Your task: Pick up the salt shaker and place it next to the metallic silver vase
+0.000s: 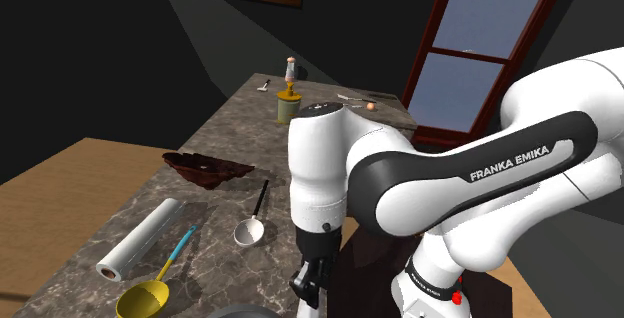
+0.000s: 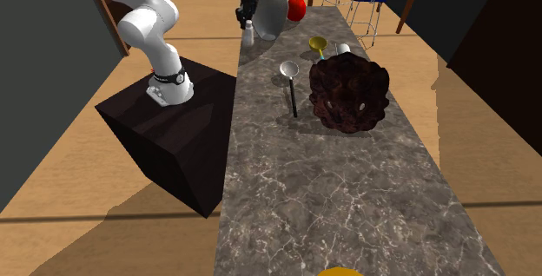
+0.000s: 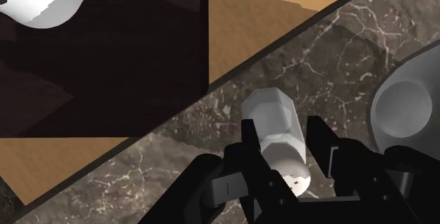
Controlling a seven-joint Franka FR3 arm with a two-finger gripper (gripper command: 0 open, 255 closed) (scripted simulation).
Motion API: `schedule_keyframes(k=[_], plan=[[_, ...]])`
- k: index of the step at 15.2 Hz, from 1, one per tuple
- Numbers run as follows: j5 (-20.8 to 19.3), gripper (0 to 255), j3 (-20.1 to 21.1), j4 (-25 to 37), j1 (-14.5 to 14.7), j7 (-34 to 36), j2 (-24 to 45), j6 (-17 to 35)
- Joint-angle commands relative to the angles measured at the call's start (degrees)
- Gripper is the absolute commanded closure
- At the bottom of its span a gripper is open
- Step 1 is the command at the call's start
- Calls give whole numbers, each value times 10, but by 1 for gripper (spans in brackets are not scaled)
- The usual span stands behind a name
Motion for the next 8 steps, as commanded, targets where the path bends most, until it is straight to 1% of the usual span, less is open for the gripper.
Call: schedule_keyframes(k=[1, 6, 8], plan=[[4, 255, 7, -9, 0, -2, 9, 19], [12, 255, 23, -32, -1, -7, 32, 65], [13, 255, 25, -35, -2, -8, 36, 72]])
